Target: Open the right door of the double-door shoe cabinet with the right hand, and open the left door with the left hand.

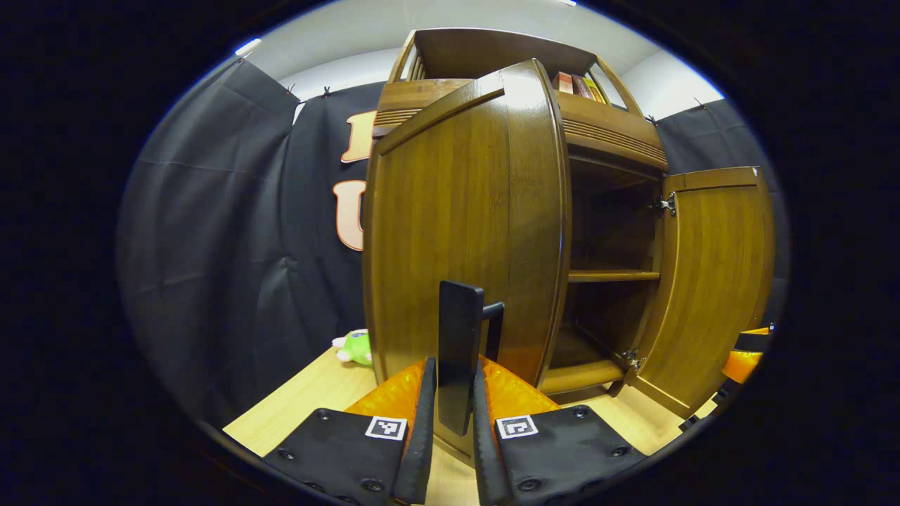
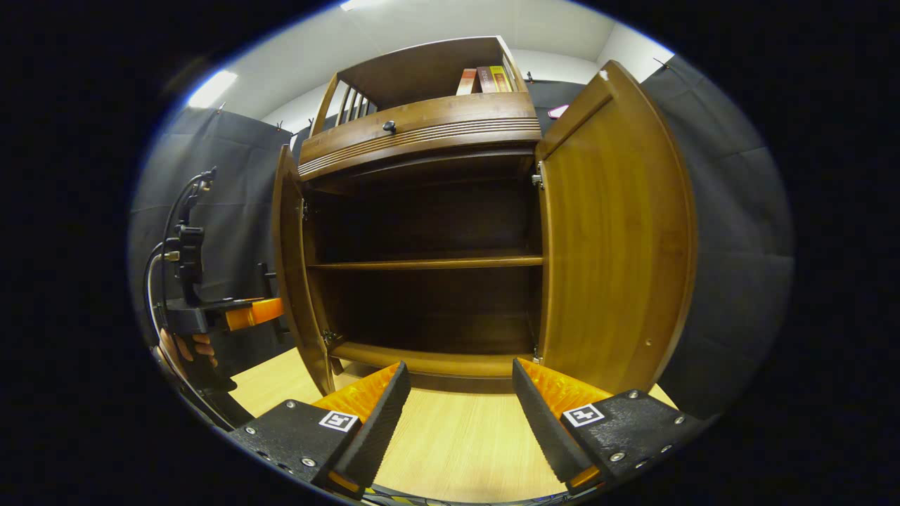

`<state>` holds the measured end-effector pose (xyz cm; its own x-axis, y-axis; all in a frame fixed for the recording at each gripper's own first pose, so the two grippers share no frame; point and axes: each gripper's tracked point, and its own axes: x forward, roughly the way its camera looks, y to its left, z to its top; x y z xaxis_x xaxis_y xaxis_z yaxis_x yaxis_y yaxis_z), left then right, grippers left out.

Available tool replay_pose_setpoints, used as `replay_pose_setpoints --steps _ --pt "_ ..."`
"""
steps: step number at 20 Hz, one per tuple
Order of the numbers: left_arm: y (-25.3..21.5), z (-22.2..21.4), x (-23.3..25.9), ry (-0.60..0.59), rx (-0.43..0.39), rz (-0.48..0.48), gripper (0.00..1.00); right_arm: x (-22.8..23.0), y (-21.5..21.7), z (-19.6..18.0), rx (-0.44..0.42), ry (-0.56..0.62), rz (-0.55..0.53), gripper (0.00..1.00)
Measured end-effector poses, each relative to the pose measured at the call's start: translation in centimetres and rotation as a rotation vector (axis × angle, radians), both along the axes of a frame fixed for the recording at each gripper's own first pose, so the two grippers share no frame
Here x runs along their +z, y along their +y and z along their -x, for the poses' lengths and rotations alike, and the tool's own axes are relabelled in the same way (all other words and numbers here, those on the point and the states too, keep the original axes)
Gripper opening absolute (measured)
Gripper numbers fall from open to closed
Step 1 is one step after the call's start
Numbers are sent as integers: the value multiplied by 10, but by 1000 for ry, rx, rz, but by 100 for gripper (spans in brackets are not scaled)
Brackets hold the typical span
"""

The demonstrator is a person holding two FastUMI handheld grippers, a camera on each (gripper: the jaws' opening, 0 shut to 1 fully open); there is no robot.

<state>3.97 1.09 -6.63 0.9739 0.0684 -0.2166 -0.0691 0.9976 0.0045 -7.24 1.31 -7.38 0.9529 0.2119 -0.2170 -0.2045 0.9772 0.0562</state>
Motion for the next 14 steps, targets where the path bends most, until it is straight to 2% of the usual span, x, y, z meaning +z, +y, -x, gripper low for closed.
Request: replay_pose_setpoints --steps 3,5,7,11,14 --pt "23 17 4 -7 10 24 31 -2 15 -4 9 3 -4 90" --pt "35 23 4 -12 14 23 22 -5 25 -6 13 7 -9 90" --pt "51 29 7 -23 17 20 20 -6 37 -7 21 13 -22 90" --pt "90 33 14 -53 28 78 20 -5 56 -14 32 17 -57 90" --pt "115 34 14 -71 -2 106 19 -12 59 -22 13 13 -21 90"
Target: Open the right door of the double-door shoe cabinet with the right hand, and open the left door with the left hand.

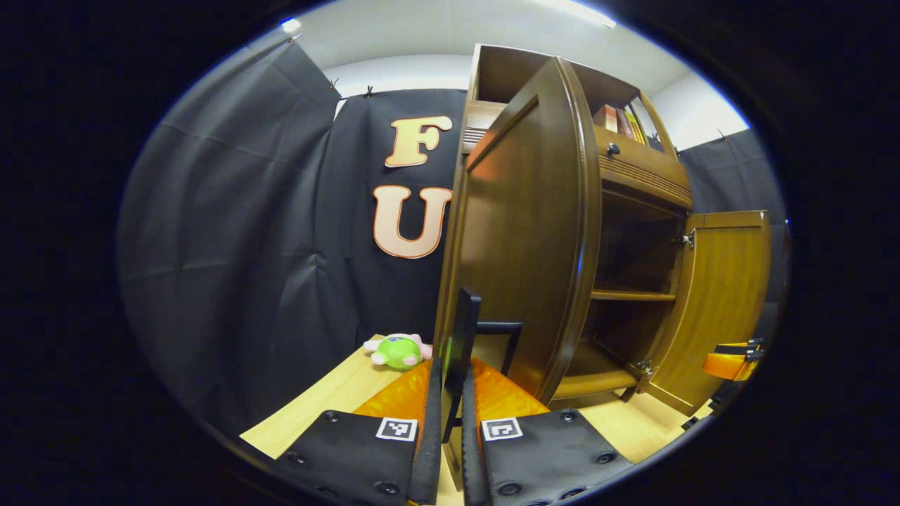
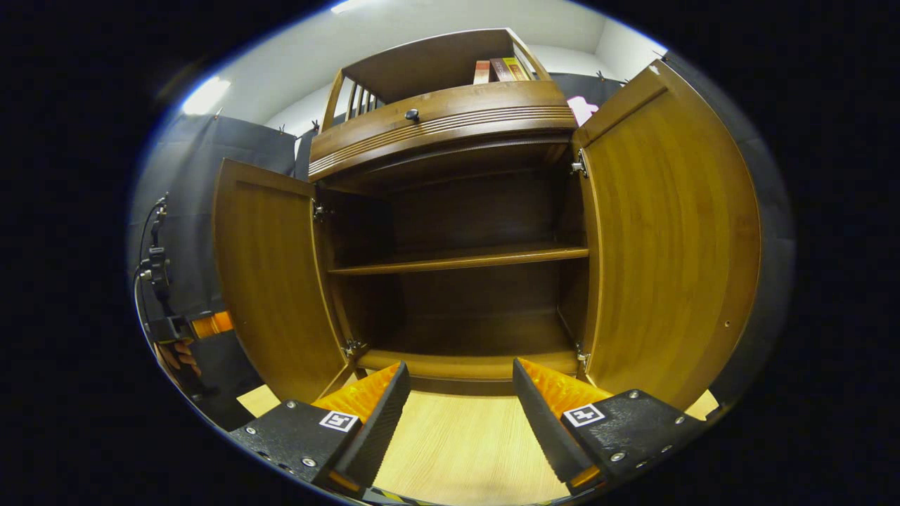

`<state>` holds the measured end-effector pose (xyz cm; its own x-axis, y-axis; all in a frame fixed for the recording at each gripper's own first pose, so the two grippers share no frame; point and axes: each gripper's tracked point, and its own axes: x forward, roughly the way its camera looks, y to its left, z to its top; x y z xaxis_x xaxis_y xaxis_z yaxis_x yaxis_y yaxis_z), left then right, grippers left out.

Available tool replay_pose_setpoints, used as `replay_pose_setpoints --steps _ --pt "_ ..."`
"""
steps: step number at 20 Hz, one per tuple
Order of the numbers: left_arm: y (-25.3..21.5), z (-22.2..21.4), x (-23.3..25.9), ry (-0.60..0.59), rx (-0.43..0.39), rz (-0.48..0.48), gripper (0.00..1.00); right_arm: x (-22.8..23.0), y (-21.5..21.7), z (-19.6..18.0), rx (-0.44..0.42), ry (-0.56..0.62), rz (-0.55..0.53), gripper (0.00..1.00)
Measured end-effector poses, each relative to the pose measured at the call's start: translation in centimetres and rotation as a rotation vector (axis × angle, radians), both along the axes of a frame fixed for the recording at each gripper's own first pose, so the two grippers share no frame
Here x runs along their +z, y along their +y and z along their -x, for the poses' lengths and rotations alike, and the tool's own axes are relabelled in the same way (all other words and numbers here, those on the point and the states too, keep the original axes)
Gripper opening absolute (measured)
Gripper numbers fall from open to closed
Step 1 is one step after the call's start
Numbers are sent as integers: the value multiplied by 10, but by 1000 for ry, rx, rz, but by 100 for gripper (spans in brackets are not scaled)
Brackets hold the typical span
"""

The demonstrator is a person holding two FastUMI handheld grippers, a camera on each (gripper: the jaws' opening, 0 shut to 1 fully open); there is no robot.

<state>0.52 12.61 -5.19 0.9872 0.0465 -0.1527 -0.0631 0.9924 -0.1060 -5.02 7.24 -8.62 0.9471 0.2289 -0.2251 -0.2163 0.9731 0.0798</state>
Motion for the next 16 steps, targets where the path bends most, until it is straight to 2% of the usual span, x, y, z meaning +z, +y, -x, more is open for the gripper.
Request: replay_pose_setpoints --steps 1,6,7,11,14,16 --pt "5 0 0 -1 -20 -7 21 -3 2 -2 -3 -1 9 91" --pt "25 -1 2 -16 -127 -45 18 -4 18 -6 -27 -15 -8 91" --pt "31 -1 1 -16 -146 -42 21 -5 20 -8 -29 -16 -5 91" --pt "52 0 -1 -1 -143 -31 17 -9 30 -10 -19 -9 4 91" --pt "53 6 0 -6 -166 -122 17 -10 34 -12 -2 -14 9 91" --pt "68 12 3 -5 -137 -133 16 -10 33 -14 14 -12 5 91"
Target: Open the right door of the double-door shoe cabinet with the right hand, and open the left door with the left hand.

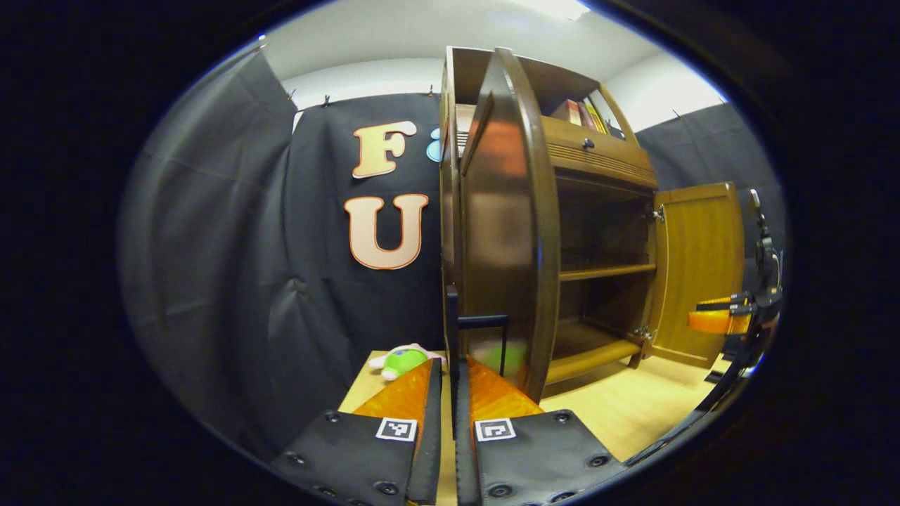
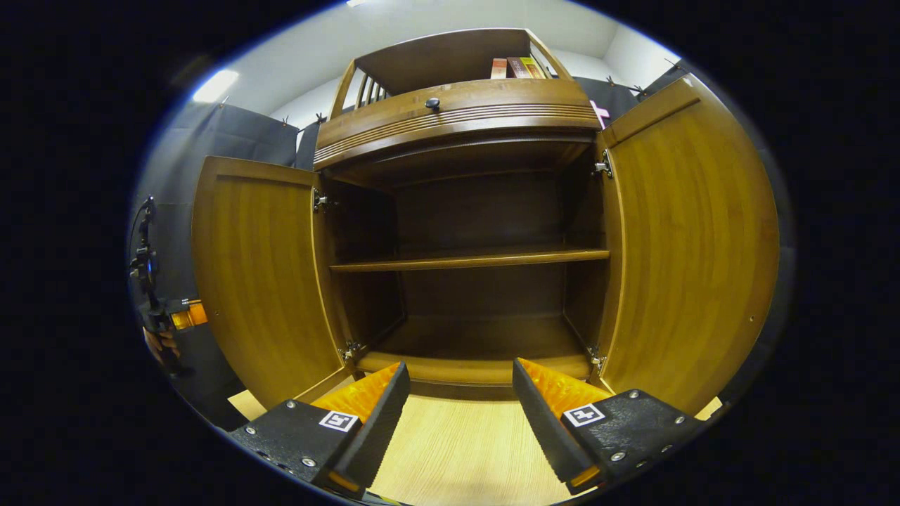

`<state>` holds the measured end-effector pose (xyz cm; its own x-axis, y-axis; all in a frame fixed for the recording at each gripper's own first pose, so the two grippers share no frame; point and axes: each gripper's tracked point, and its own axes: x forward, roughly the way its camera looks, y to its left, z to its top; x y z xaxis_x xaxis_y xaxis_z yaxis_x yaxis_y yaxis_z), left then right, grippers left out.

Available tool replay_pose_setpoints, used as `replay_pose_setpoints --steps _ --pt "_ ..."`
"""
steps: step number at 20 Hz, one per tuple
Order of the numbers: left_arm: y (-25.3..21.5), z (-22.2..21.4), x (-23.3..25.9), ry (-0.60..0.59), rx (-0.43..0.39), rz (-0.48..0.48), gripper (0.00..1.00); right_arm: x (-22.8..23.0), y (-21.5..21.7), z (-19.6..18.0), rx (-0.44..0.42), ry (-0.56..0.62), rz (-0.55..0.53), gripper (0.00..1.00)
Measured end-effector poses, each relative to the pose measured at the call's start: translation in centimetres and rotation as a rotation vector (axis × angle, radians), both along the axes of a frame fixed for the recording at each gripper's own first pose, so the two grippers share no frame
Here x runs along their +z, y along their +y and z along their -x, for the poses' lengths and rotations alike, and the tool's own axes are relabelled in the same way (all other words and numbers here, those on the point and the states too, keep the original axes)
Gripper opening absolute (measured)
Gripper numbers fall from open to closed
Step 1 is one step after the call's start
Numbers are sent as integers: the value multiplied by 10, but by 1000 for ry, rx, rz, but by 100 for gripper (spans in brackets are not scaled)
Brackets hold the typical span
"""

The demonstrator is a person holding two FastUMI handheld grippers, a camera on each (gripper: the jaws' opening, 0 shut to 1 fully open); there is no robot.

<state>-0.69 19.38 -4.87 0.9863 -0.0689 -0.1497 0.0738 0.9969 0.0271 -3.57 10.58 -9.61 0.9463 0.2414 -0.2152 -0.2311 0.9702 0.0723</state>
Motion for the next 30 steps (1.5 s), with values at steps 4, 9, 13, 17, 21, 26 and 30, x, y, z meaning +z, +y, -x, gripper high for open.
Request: replay_pose_setpoints --steps 4,9,13,17,21,26,30 --pt "6 37 16 -22 101 76 21 -2 -17 -6 -2 7 6 91" --pt "-91 44 41 -75 -9 -7 20 4 -40 -9 25 9 11 91" --pt "-162 19 42 -98 -113 99 20 13 -68 -4 22 -17 39 91" --pt "-179 -22 33 -91 -50 90 14 24 -95 9 8 -37 55 91" --pt "-198 -35 23 -100 52 82 21 22 -121 22 -25 -39 74 91" --pt "-241 -53 2 -61 15 86 70 23 -140 29 -41 -46 75 91" --pt "-257 -55 0 -64 0 76 87 24 -146 30 -51 -47 57 91"
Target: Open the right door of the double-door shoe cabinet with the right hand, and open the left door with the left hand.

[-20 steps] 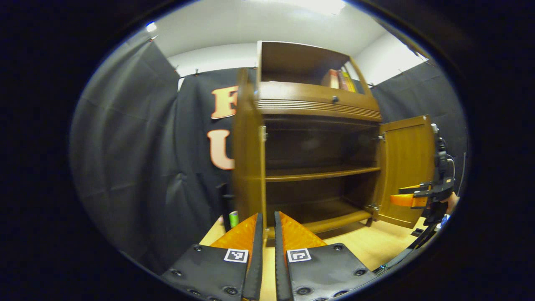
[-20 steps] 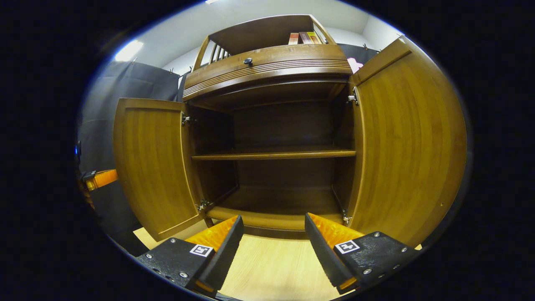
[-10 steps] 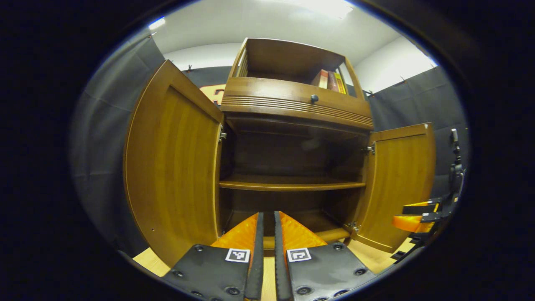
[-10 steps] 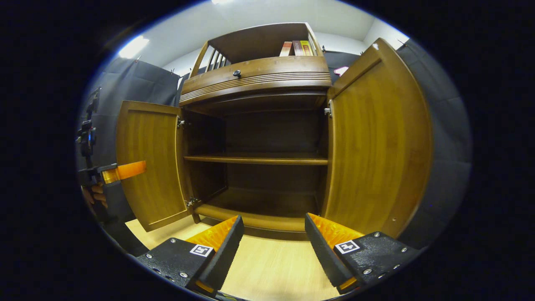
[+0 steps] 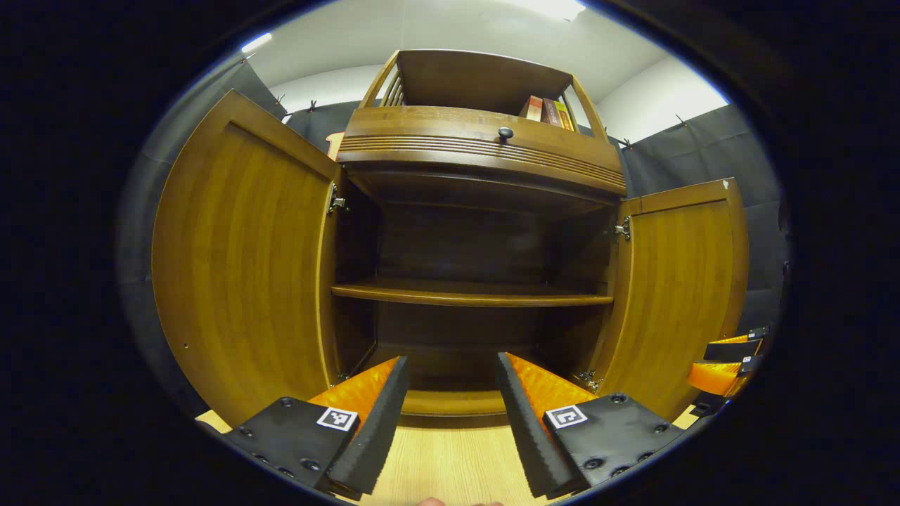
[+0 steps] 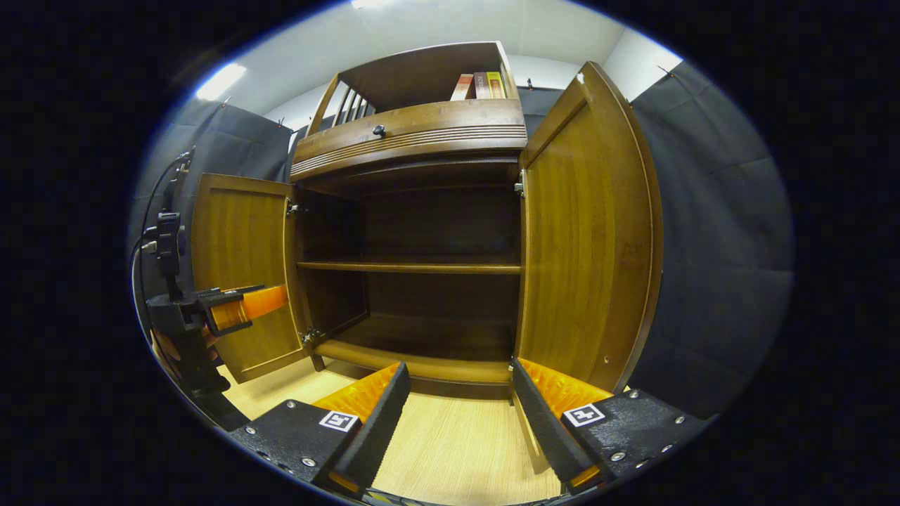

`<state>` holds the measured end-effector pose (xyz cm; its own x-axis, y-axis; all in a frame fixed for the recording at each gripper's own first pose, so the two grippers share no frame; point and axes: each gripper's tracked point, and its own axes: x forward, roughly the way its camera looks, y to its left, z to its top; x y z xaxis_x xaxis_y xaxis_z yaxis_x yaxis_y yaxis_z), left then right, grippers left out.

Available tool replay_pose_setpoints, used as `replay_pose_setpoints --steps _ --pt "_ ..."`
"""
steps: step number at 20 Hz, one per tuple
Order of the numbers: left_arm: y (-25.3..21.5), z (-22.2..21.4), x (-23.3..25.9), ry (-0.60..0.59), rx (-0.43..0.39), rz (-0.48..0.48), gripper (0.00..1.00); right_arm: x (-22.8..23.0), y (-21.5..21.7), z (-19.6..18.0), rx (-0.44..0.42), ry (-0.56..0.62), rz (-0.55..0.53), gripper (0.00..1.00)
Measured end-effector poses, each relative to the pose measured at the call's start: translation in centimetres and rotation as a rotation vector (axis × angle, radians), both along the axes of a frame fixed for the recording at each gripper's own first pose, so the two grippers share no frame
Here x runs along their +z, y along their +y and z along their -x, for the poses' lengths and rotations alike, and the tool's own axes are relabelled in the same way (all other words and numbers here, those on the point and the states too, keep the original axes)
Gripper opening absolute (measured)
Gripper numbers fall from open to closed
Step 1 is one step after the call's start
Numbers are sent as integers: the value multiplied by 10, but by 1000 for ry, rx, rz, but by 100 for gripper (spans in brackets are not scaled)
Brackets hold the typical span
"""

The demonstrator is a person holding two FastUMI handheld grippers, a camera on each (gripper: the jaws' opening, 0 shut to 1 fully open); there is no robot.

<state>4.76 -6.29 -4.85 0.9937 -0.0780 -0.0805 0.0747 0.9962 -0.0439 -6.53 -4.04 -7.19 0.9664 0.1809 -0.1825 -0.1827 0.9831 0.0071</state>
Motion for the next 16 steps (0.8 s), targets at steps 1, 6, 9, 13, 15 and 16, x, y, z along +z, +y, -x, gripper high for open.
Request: replay_pose_setpoints --steps 1,6,9,13,15,16 --pt "-4 1 1 -6 -7 -10 92 0 -1 0 0 -2 -3 91" --pt "-11 3 15 -52 -3 -40 98 -2 -2 0 2 -7 -6 91" --pt "-5 3 16 -44 34 -57 97 -4 1 -1 4 -4 -19 91" --pt "1 6 15 -34 47 -44 96 -6 3 0 0 -4 -27 91" --pt "6 6 16 -31 57 -52 95 -5 5 0 0 -5 -31 91" --pt "6 6 16 -30 58 -50 95 -6 6 2 1 -5 -34 91"
